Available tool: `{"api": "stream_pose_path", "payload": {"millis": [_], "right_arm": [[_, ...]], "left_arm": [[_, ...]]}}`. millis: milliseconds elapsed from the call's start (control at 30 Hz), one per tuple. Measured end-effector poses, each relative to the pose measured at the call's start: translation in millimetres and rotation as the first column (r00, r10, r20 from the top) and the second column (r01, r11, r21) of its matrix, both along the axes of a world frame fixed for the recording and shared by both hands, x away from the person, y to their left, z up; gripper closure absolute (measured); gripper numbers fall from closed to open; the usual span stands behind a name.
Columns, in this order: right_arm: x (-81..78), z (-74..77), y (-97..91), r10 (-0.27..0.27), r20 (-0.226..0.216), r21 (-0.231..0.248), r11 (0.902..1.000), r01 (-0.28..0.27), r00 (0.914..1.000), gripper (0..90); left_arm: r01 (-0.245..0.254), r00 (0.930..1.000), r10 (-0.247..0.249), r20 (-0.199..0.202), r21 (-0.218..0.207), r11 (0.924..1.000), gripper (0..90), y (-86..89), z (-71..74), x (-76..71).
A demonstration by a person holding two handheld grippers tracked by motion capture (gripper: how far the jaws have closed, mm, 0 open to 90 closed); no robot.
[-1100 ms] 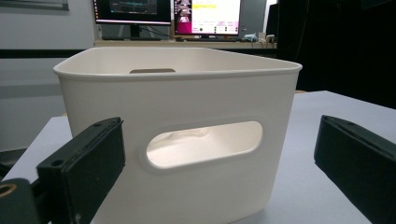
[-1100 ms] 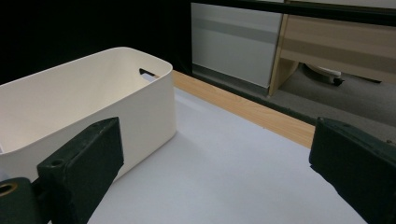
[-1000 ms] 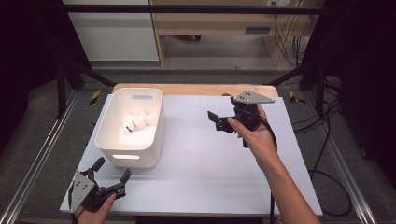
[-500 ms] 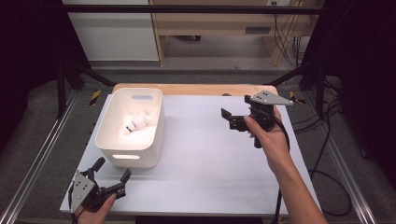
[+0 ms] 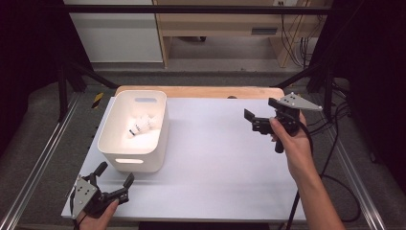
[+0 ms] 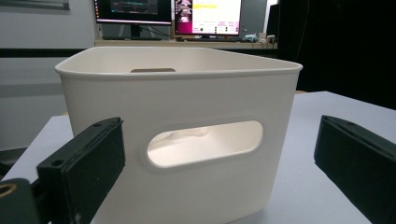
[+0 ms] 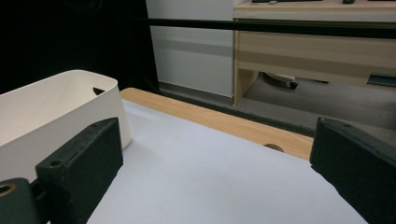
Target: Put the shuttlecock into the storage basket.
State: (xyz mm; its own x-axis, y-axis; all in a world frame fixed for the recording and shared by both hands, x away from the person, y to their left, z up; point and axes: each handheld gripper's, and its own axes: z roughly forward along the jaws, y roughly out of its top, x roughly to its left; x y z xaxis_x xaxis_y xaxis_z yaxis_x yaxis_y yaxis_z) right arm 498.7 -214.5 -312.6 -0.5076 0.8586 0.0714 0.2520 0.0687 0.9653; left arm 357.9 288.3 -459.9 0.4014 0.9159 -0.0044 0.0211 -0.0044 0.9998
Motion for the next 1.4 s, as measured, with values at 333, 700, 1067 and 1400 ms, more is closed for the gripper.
{"api": "stream_pose_path", "payload": {"millis": [333,700,1067,1400], "right_arm": [[-4.4,-0.2,-25.7,-0.047,0.002,0.008,0.9988,0.047,0.9989,2.9],[-8.6,-7.2,-43.0,-0.075,-0.006,0.016,0.997,0.075,0.9971,2.8],[-12.3,-16.6,-51.7,-0.09,-0.023,0.02,0.9957,0.091,0.9956,2.8],[-17.2,-33.2,-57.1,-0.099,-0.053,0.026,0.9946,0.1,0.9937,2.8]], "left_arm": [[0.001,1.0,-0.001,0.0,0.002,1.0,2.0,-0.6,0.0,0.2],[0.001,1.0,-0.001,-0.001,0.002,1.0,2.1,-0.8,-0.2,0.3],[0.003,1.0,-0.003,0.0,0.003,1.0,2.1,-1.1,-0.2,0.2],[0.002,1.0,-0.002,-0.001,0.005,1.0,2.0,-0.9,-0.3,0.2]]}}
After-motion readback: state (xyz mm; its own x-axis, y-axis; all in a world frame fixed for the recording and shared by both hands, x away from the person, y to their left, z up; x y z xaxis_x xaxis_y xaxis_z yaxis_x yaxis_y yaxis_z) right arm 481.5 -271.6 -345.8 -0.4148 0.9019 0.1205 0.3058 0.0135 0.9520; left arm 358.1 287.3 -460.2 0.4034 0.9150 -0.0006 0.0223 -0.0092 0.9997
